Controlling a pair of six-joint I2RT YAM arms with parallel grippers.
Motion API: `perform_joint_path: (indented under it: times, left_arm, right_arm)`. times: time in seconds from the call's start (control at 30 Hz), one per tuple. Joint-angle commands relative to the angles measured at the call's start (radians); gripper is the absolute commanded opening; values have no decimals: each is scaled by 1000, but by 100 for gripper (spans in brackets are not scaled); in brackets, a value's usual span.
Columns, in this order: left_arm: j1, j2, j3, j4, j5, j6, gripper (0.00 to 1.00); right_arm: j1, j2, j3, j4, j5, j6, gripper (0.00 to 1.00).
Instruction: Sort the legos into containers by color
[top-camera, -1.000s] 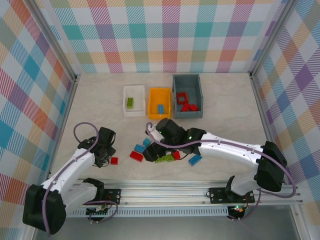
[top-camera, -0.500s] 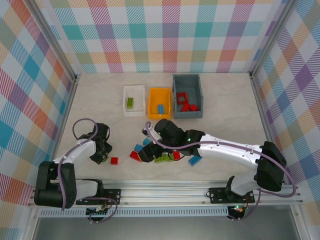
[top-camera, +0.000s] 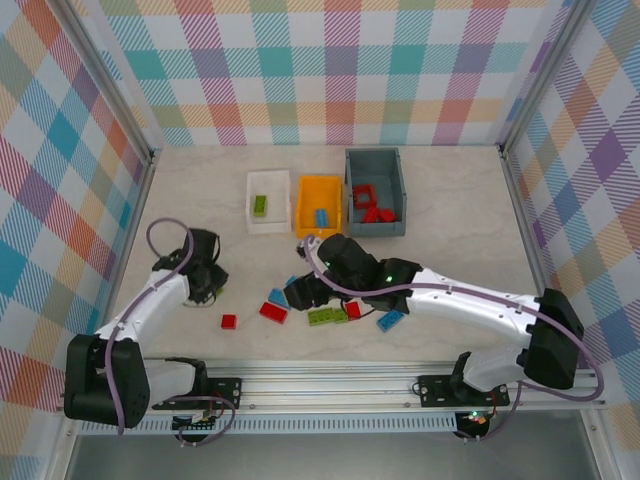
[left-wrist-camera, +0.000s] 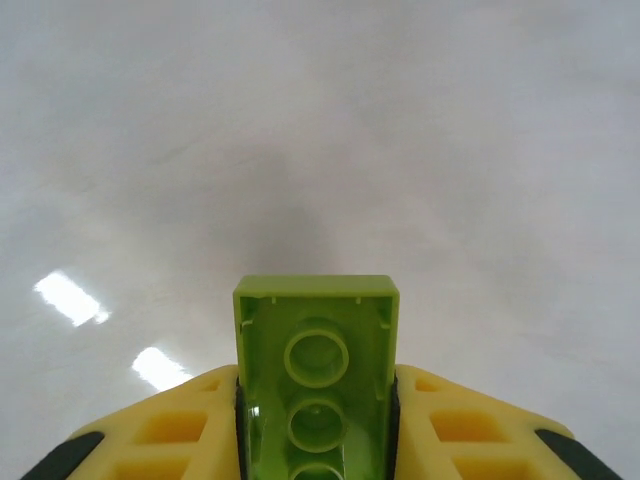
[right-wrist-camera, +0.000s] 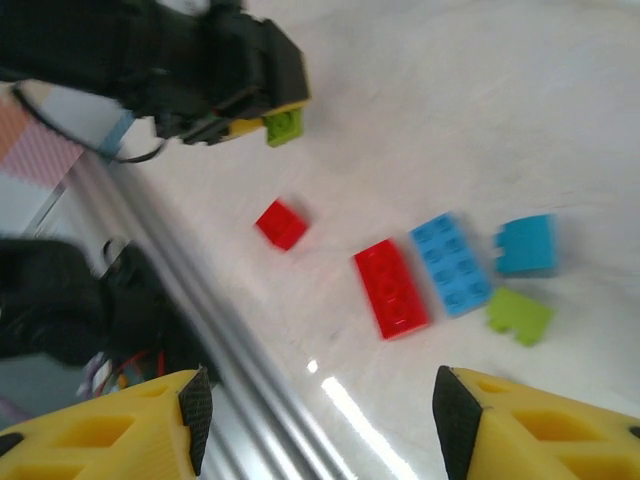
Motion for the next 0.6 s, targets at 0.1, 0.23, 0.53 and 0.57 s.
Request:
perform_joint_path:
  times: [0.1,0.23,0.53,0.57]
  left_arm:
    - [-110,194,321,32,59,137,25]
    - [-136,388,520,43,79,220,23]
    - [-140,822,973,-52,91,363,25]
    - [-140,860,1012,-67,94,371,25]
  right_arm:
    - [-62,-14,9,75,261,70,59]
    - [-112,33,64,102,250,100,58]
    - [-148,78,131,69,218,123,58]
    - [-152,81,130,68,211,129,58]
